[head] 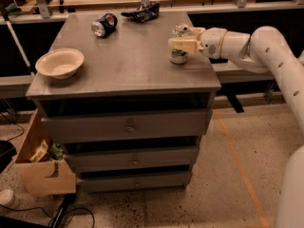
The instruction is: Move 7up can near paper bowl
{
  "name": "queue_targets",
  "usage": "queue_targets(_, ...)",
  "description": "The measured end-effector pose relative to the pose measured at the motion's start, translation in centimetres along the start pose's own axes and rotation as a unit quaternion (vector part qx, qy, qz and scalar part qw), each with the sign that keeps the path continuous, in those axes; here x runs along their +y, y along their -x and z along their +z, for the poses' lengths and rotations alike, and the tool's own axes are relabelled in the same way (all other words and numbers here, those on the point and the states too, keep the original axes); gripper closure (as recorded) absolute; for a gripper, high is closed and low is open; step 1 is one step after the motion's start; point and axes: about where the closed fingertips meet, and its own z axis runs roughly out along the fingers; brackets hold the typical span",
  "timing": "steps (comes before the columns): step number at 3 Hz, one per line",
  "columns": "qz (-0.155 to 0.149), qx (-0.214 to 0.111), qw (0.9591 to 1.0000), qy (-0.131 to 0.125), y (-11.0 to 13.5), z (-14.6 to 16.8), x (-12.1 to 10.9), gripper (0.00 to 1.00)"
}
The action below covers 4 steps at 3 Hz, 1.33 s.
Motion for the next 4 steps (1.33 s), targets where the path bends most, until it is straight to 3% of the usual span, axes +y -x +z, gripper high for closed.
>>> queue_targets(2,0.001,0.0,1.0,0.005,0.0,0.6,0.3,0.95)
queue_targets(3,-0.004,0.0,0.9999,0.01,1.0,1.1,0.4,1.0)
queue_targets(4,-0.02,0.003,0.9995,0.023,4.5,2.7,0.9,1.0)
